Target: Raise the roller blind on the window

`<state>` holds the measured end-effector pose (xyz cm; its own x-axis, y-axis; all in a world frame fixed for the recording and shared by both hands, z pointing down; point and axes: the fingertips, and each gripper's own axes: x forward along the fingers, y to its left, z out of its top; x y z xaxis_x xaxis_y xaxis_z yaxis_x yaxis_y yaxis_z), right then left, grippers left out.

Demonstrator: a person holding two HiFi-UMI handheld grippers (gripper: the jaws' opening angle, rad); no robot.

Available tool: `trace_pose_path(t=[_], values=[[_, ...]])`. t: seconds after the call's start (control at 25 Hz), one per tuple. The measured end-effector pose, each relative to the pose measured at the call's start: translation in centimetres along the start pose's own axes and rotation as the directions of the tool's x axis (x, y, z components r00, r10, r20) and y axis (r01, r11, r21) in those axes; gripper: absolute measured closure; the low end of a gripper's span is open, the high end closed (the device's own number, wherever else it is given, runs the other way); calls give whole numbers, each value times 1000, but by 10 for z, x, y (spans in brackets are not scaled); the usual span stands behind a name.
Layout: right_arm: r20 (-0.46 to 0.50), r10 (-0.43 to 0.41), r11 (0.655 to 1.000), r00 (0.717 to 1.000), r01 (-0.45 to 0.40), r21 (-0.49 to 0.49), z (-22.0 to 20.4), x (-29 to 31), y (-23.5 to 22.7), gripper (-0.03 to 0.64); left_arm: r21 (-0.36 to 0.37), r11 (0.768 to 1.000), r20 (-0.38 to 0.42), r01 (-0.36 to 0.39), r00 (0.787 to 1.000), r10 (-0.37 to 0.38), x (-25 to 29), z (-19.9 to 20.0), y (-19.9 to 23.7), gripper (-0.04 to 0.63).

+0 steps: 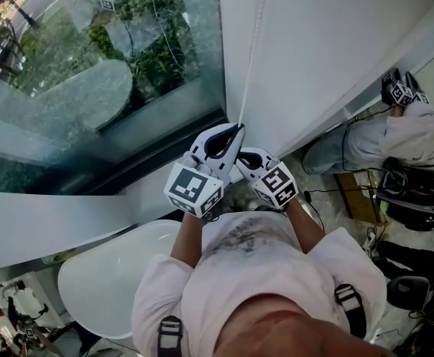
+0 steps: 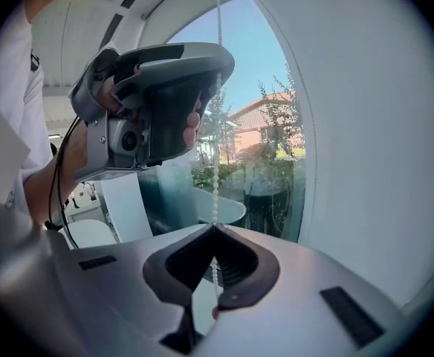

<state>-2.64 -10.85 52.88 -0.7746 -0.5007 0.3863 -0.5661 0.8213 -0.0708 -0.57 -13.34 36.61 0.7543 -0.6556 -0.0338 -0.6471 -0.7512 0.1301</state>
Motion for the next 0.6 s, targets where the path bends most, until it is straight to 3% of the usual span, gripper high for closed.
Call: trace_pose_path(t=[0.6], values=[[-107,3,999,994,1,39,-57,17,-3,555,-54,998,-61,-19,998,15,0,-60,7,588]])
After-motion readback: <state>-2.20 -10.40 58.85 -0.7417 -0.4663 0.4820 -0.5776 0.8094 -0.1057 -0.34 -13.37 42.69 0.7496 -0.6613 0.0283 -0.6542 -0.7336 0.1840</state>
